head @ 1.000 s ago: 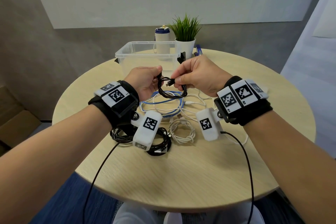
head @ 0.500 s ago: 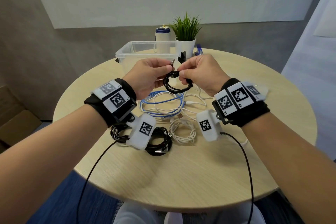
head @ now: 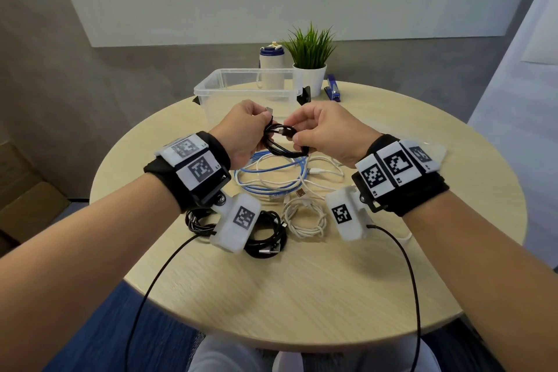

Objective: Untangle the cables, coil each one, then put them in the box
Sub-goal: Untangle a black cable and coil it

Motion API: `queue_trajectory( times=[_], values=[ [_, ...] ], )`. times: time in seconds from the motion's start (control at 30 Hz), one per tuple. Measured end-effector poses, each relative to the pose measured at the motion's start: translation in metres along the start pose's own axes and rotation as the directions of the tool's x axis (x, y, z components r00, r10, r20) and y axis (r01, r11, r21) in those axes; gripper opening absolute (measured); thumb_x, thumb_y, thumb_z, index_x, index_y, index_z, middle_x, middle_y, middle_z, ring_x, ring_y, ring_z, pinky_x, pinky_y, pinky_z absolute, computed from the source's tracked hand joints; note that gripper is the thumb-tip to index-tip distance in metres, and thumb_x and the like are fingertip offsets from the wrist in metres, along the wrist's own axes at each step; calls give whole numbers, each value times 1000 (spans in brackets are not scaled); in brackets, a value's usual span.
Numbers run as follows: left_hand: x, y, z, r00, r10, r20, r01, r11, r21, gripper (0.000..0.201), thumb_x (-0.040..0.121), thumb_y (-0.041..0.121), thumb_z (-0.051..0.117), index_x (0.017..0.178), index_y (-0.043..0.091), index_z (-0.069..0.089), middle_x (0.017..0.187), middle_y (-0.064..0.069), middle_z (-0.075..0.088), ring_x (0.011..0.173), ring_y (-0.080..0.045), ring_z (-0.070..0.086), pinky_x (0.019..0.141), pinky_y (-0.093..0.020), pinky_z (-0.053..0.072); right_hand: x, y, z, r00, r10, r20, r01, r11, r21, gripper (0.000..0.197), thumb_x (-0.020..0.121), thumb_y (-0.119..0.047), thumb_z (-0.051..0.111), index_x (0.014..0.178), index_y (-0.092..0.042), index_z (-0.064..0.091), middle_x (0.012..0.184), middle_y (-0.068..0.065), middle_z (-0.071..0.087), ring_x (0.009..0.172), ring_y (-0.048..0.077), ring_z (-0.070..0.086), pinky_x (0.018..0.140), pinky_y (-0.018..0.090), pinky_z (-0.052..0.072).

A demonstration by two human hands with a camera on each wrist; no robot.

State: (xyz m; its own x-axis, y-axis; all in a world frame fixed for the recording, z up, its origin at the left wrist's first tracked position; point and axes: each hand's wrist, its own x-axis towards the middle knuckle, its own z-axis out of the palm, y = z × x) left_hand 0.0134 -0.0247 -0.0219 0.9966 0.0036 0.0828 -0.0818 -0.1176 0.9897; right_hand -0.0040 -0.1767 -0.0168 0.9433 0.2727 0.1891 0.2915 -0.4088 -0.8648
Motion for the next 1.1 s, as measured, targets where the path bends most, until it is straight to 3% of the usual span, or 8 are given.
queue_trajectory(
  times=[0.13, 0.27, 0.37, 0.43, 0.57, 0.77, 0.93, 1.1],
  values=[
    [4, -1, 1, 1000, -4, -13, 5, 998, 68, 14, 102, 18, 33, 90, 15, 39, 78, -7, 45, 59, -14, 40, 55, -26, 41, -3, -6, 0, 997, -7, 81, 2, 997, 71, 35, 82, 16, 53, 89, -16, 63, 79, 7, 61, 71, 16, 57, 59, 19, 50],
    [7, -3, -2, 999, -44, 11, 43, 996, 74, 20, 101, 18, 31, 82, 14, 35, 72, -6, 44, 56, -15, 39, 51, -26, 39, -8, -7, -4, 989, -36, 140, 20, 994, 110, 29, 85, 14, 53, 96, -9, 66, 75, 5, 59, 70, 16, 55, 64, 23, 50],
    [8, -4, -3, 995, -101, -8, 101, 995, 9, 16, 101, 15, 32, 86, 12, 38, 71, -7, 43, 56, -14, 41, 45, -21, 40, -9, -8, -7, 988, -48, 145, 35, 995, 91, 30, 85, 14, 55, 92, -13, 67, 78, 8, 60, 71, 16, 57, 67, 23, 53],
    [9, -3, -4, 993, -119, -19, 119, 993, -26, 23, 101, 10, 33, 79, 12, 38, 68, -6, 40, 55, -14, 40, 41, -18, 41, -9, -9, -8, 986, -64, 151, 54, 996, 69, 33, 84, 14, 55, 90, -16, 68, 82, 12, 62, 73, 17, 58, 68, 22, 54],
    [11, -5, -8, 988, -156, -12, 155, 986, -63, 28, 100, 6, 33, 73, 9, 40, 66, -5, 39, 53, -14, 38, 40, -19, 45, -8, -11, -9, 981, -88, 175, 88, 996, 12, 34, 84, 12, 57, 100, -16, 69, 83, 10, 66, 76, 15, 59, 73, 25, 54],
    [9, -2, -13, 999, -26, -29, 21, 990, -139, 17, 102, 16, 37, 85, 13, 41, 67, -2, 44, 48, -9, 43, 46, -20, 46, -3, -12, -11, 996, -59, 60, 55, 996, 71, 27, 91, 5, 53, 98, -17, 68, 74, 7, 62, 68, 13, 56, 56, 21, 48],
    [-8, 8, -10, 974, 177, 142, -150, 971, -186, 14, 98, 17, 49, 84, 20, 51, 69, 0, 48, 58, -7, 48, 58, -20, 47, 7, -3, -12, 1000, 28, -3, -28, 995, -95, 21, 92, 1, 53, 102, -6, 70, 74, 10, 60, 67, 18, 54, 51, 23, 43],
    [-16, 9, -13, 935, 145, 323, -125, 989, -81, 18, 97, 9, 47, 95, 15, 63, 72, 1, 56, 65, -5, 55, 63, -20, 52, 5, 4, -8, 997, 80, -21, -83, 975, -206, 23, 93, -4, 53, 109, -6, 69, 67, 7, 59, 63, 17, 53, 58, 29, 45]
  ],
)
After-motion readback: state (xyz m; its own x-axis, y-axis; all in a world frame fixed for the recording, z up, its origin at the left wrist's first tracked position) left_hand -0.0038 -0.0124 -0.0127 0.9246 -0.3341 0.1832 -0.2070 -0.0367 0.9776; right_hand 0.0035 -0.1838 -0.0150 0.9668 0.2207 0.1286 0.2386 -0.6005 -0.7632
